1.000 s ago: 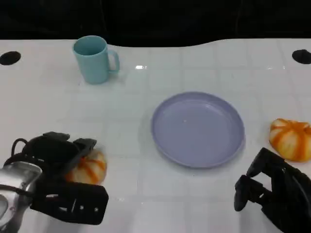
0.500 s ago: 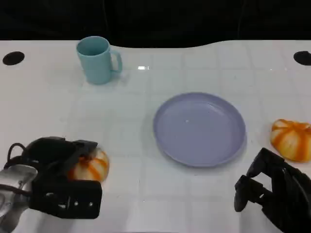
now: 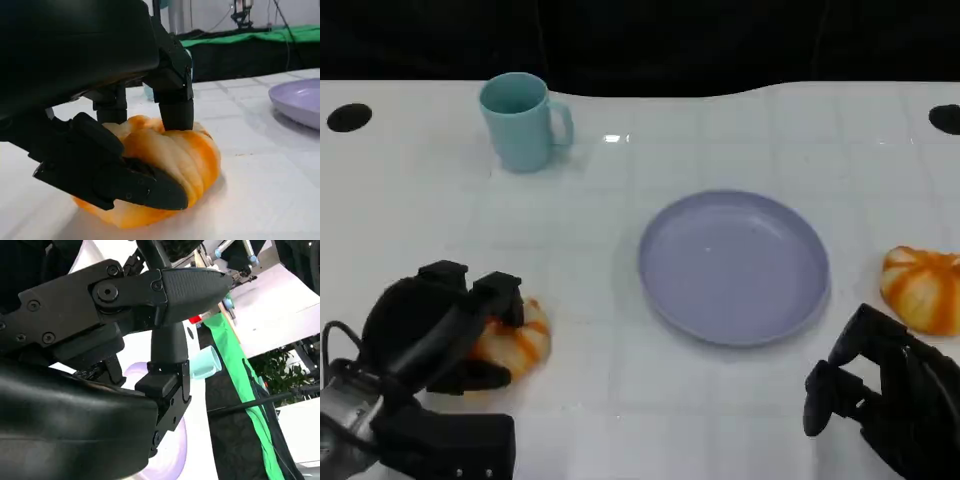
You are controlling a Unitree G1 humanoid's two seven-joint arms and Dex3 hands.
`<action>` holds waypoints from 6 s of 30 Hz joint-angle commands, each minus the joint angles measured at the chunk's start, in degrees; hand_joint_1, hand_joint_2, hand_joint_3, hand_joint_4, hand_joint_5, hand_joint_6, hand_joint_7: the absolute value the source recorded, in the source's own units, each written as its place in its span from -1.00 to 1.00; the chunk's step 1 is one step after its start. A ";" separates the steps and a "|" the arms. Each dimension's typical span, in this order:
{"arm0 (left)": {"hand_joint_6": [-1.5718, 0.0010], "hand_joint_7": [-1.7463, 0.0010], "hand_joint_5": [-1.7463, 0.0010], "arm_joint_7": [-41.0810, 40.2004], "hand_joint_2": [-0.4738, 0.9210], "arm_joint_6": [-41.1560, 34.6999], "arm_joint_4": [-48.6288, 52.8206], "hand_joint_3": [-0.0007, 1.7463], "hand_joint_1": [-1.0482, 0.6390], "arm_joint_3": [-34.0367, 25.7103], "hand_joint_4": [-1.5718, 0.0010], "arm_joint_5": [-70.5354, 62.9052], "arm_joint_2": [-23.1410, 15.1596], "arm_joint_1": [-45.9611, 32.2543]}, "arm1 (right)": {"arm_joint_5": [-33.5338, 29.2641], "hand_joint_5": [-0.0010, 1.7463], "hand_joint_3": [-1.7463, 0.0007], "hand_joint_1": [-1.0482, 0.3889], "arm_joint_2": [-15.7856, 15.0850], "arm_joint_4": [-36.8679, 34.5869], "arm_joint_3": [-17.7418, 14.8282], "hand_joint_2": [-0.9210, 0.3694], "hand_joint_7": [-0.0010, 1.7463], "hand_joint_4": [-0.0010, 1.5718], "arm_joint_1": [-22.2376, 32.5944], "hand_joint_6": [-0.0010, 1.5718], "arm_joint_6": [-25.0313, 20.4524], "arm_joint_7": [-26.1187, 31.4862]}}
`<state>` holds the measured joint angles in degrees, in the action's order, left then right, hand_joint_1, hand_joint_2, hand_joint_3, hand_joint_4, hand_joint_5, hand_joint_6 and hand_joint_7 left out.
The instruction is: Grasp the bread from the table and place it into the plate.
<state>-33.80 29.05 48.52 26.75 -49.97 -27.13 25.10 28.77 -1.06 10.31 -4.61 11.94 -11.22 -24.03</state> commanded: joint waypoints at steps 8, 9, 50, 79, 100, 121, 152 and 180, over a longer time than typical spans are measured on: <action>0.19 -1.00 -1.00 -10.82 0.58 3.48 5.07 0.12 0.08 0.81 -0.12 0.17 2.43 4.61 | 0.42 1.00 0.61 -0.37 -0.69 -0.49 -1.02 -1.00 0.79 -0.05 -0.03 -0.20 0.33 0.05; 0.19 -1.00 -1.00 -10.86 0.58 3.58 5.28 0.14 0.08 0.74 -0.12 0.42 2.55 4.78 | 0.37 1.00 0.61 -0.37 -0.67 -0.58 -1.02 -1.00 0.79 -0.05 -0.04 -0.20 0.49 -0.02; 0.11 -1.00 -1.00 18.33 0.25 2.75 -4.47 0.53 0.06 -3.20 -0.16 13.80 14.18 17.55 | 0.32 1.00 0.63 -0.38 -0.99 -2.46 -1.03 -1.00 0.84 -0.05 -0.74 -0.22 1.20 -0.71; 0.07 0.26 -0.57 18.07 0.89 -3.26 15.39 -0.56 -0.07 4.75 0.16 8.00 26.57 30.52 | 0.18 1.00 0.61 -0.38 -0.63 -1.85 -0.85 -1.00 0.85 -0.05 -0.01 -0.24 1.24 -0.57; 0.81 0.99 0.73 35.65 1.00 -8.69 4.20 -0.33 -0.82 6.56 1.00 9.15 20.79 28.01 | 0.48 1.00 0.60 -0.37 -0.84 -0.94 -0.66 -1.00 0.85 -0.06 0.20 -0.26 0.56 -0.05; 0.59 0.94 0.21 55.21 1.00 -4.83 -20.43 -0.62 -0.59 -10.95 0.94 42.40 16.14 4.67 | 0.21 1.00 0.60 -0.37 -0.56 -0.84 -0.30 -1.00 0.85 -0.05 0.31 -0.26 1.02 0.13; 0.30 -0.99 -1.00 58.42 1.00 -22.14 -46.35 -0.58 -0.47 -24.51 0.02 77.56 30.02 -29.70 | 0.73 1.00 0.57 -0.37 -1.10 -0.05 -0.66 -1.00 0.87 -0.07 1.03 -0.28 1.11 -1.08; 0.30 -1.00 -1.00 60.22 1.00 -26.25 -47.35 -0.55 -0.45 -26.48 -0.04 77.08 30.59 -35.16 | 0.91 1.00 0.59 -0.36 -1.55 0.99 -0.76 -1.00 0.82 -0.05 1.13 -0.21 0.49 -0.57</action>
<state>25.83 2.47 0.66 0.90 27.44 4.04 -10.27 29.17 -2.01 10.91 -4.62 13.28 -11.09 -24.49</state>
